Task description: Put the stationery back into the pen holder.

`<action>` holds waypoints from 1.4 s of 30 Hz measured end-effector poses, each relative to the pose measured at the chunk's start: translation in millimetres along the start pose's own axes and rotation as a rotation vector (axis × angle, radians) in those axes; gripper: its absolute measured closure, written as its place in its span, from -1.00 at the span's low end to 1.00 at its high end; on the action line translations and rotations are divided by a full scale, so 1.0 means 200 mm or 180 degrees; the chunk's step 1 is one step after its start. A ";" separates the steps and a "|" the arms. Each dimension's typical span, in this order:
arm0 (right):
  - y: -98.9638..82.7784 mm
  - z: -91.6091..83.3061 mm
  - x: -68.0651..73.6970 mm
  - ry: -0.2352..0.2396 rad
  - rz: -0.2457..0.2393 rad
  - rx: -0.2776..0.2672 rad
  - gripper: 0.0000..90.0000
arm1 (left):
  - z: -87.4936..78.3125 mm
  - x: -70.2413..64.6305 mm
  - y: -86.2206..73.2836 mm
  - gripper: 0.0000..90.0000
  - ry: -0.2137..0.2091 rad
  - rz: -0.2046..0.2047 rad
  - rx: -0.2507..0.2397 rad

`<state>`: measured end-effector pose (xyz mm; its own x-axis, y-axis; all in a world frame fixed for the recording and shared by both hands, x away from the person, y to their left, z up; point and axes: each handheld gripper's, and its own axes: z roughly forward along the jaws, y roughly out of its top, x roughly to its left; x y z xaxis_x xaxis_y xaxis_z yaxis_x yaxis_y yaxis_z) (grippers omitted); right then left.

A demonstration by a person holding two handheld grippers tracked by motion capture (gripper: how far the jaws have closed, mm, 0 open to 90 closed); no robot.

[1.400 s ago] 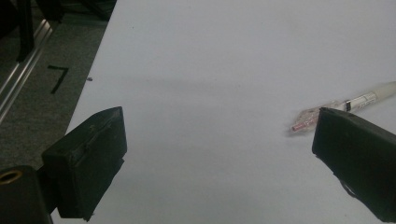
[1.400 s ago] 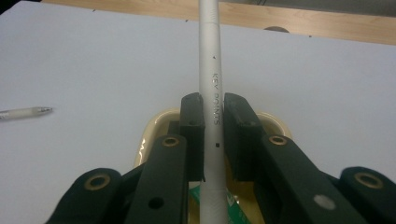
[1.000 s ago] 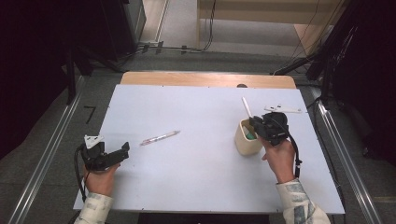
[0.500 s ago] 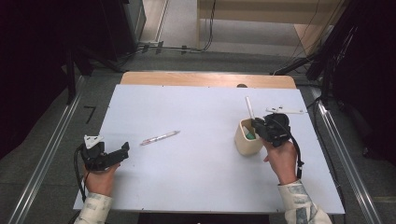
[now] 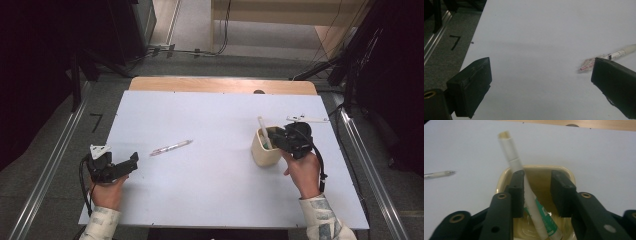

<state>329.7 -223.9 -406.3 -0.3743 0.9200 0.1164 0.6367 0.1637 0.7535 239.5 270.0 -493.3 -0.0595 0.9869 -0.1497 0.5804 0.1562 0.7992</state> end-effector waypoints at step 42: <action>-0.23 -0.18 -0.10 0.0172 -0.0383 -0.0305 -0.53 | 0.00 -0.02 0.00 -0.92 -0.0126 0.0107 -0.0030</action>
<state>282.7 -262.3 -420.6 -0.4814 0.8748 0.0542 0.5188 0.2345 0.8221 239.8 265.2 -492.4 -0.0077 0.9894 -0.1453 0.5739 0.1234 0.8096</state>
